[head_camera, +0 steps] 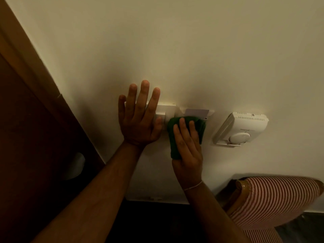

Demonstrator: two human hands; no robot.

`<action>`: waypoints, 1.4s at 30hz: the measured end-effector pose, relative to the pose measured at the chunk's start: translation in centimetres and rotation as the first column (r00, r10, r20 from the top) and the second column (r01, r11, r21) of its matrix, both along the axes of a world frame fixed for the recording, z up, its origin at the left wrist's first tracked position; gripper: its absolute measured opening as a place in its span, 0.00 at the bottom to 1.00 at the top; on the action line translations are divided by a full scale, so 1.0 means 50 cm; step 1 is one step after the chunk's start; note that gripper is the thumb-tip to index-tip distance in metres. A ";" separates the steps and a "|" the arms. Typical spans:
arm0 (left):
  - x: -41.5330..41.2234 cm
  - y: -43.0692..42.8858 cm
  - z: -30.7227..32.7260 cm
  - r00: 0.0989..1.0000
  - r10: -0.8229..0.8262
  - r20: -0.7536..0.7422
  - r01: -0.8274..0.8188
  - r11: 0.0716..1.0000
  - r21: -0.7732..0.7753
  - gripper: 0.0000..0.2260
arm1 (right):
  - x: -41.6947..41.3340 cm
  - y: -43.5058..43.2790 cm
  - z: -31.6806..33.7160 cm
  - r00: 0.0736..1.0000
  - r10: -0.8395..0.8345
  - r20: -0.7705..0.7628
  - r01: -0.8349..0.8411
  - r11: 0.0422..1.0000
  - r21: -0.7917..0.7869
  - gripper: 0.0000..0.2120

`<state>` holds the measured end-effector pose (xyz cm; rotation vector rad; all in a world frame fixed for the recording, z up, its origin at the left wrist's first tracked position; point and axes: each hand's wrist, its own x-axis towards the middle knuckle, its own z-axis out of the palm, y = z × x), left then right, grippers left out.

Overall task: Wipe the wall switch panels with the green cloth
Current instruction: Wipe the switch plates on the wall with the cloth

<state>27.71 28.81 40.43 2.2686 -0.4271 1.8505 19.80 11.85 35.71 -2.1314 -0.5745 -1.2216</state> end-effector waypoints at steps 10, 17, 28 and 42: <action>-0.007 -0.003 0.004 1.000 0.002 -0.017 -0.002 1.000 -0.008 0.31 | -0.008 -0.054 -0.043 0.999 -0.016 -0.036 0.011 0.991 -0.133 0.33; -0.008 -0.007 0.007 1.000 0.003 -0.017 -0.003 1.000 -0.011 0.30 | -0.023 -0.084 -0.046 0.993 -0.078 -0.086 0.082 0.996 0.043 0.34; -0.002 -0.005 -0.001 1.000 -0.003 -0.014 0.002 1.000 -0.015 0.31 | -0.007 0.006 -0.025 0.999 -0.025 -0.028 0.025 1.000 0.003 0.30; -0.006 -0.006 0.003 1.000 -0.013 -0.018 0.013 1.000 -0.002 0.30 | 0.006 0.045 0.007 0.998 -0.061 0.009 0.060 0.994 0.088 0.27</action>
